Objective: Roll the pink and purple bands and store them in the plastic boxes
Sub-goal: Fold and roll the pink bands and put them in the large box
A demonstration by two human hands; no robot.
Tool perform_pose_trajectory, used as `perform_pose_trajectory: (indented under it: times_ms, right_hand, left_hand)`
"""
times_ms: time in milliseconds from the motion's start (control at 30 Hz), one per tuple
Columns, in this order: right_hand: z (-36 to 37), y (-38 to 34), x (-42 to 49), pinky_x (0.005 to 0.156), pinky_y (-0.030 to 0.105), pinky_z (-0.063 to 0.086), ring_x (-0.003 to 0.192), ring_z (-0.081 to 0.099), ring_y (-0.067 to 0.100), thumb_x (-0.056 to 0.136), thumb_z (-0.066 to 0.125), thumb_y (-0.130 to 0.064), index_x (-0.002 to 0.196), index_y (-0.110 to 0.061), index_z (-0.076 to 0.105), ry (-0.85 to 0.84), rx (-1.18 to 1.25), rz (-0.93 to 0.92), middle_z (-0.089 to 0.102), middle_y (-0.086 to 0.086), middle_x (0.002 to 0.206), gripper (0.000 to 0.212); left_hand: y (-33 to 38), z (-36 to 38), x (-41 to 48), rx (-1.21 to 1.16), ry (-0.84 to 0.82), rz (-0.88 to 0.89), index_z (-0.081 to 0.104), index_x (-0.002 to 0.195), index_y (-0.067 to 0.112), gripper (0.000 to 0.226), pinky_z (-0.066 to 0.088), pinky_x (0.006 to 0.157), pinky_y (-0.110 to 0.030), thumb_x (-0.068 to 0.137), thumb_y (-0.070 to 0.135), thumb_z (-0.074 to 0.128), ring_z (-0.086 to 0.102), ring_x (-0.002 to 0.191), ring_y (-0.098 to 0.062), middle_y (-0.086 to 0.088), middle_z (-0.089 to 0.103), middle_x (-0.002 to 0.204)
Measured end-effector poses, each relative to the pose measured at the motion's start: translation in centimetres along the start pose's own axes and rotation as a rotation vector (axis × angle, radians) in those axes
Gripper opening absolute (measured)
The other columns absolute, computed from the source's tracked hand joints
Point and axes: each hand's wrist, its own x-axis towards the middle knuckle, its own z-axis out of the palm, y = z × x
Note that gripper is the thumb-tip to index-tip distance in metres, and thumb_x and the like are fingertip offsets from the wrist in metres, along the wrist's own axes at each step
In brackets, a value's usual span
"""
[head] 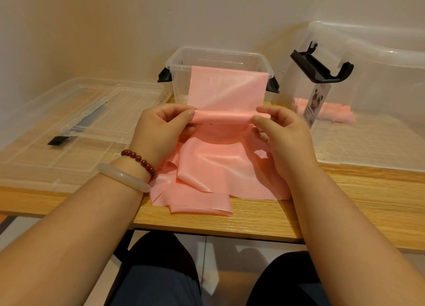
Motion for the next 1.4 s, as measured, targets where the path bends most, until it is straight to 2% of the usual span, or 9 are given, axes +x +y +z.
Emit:
perform_pose_trajectory:
  times_ms: [100,233,500,667,867,1033,1167,1267,1400]
  right_hand:
    - [0.04,-0.02,-0.08,0.070,0.029,0.059,0.077,0.069,0.013,0.092,0.067,-0.018,0.100,-0.019,0.071,0.016,-0.049,-0.023,0.071,0.003,0.089,0.010]
    - [0.33,0.11,-0.02,0.072,0.041,0.061,0.089,0.072,0.027,0.092,0.067,-0.016,0.095,-0.015,0.070,0.017,0.073,0.052,0.072,0.011,0.096,0.005]
    - [0.34,-0.04,-0.10,0.064,0.046,0.061,0.081,0.072,0.026,0.090,0.069,-0.012,0.096,-0.013,0.068,0.059,0.101,0.081,0.070,0.015,0.098,0.006]
    - [0.06,-0.06,-0.03,0.060,0.026,0.056,0.073,0.068,0.010,0.090,0.067,-0.012,0.097,-0.020,0.065,0.068,0.023,0.025,0.068,0.005,0.098,0.010]
    - [0.12,-0.17,-0.07,0.061,0.032,0.053,0.069,0.059,0.016,0.086,0.065,-0.006,0.088,-0.024,0.067,0.048,0.061,0.055,0.064,0.007,0.090,0.018]
    - [-0.07,-0.52,-0.14,0.056,0.029,0.051,0.069,0.058,0.014,0.086,0.063,-0.002,0.092,-0.013,0.071,-0.023,0.106,0.075,0.062,0.008,0.083,0.014]
    - [0.04,-0.43,-0.31,0.066,0.041,0.060,0.072,0.065,0.015,0.087,0.071,-0.012,0.093,-0.010,0.074,0.011,0.095,0.093,0.068,0.011,0.087,0.007]
    - [0.26,-0.64,-0.53,0.055,0.033,0.058,0.065,0.066,0.011,0.090,0.069,-0.014,0.096,-0.005,0.072,0.026,0.119,0.106,0.068,0.010,0.082,0.011]
    - [0.62,-0.55,-0.63,0.056,0.039,0.057,0.050,0.054,0.020,0.092,0.066,-0.013,0.098,0.006,0.065,0.024,0.236,0.114,0.060,0.010,0.065,0.020]
  left_hand:
    - [-0.08,-0.07,0.09,0.005,-0.003,0.013,0.073,0.092,0.023,0.019,0.057,0.065,-0.021,0.092,0.009,0.061,0.069,0.066,-0.011,-0.001,0.072,0.084]
    - [-0.13,-0.04,0.11,-0.004,-0.004,0.004,0.073,0.092,0.023,0.018,0.058,0.068,-0.023,0.092,0.008,0.062,0.070,0.068,-0.011,-0.002,0.072,0.088]
    - [-0.01,0.05,0.01,-0.013,-0.025,-0.022,0.074,0.095,0.019,0.015,0.055,0.065,-0.017,0.088,0.008,0.067,0.070,0.068,-0.009,-0.003,0.074,0.084]
    - [0.12,0.05,-0.11,-0.012,-0.040,-0.020,0.074,0.091,0.022,0.018,0.054,0.063,-0.016,0.088,0.006,0.067,0.070,0.066,-0.010,0.000,0.075,0.080]
    - [0.26,0.02,-0.23,0.008,-0.068,-0.007,0.074,0.088,0.023,0.020,0.055,0.063,-0.019,0.088,0.005,0.066,0.069,0.064,-0.011,0.000,0.074,0.076]
    - [0.43,0.00,-0.32,-0.023,-0.060,-0.017,0.073,0.087,0.020,0.021,0.054,0.060,-0.016,0.090,0.002,0.063,0.068,0.061,-0.008,0.000,0.073,0.074]
    - [0.50,0.03,-0.37,-0.054,-0.083,-0.012,0.073,0.089,0.019,0.025,0.054,0.063,-0.018,0.092,-0.001,0.058,0.066,0.062,-0.010,0.000,0.071,0.072]
    - [0.49,0.04,-0.39,-0.067,-0.082,-0.019,0.073,0.089,0.019,0.029,0.054,0.063,-0.017,0.092,-0.003,0.055,0.066,0.062,-0.010,0.001,0.071,0.071]
    - [0.78,0.17,-0.53,-0.091,-0.091,-0.030,0.071,0.092,0.014,0.025,0.055,0.063,-0.015,0.093,-0.004,0.053,0.066,0.061,-0.007,0.000,0.071,0.069]
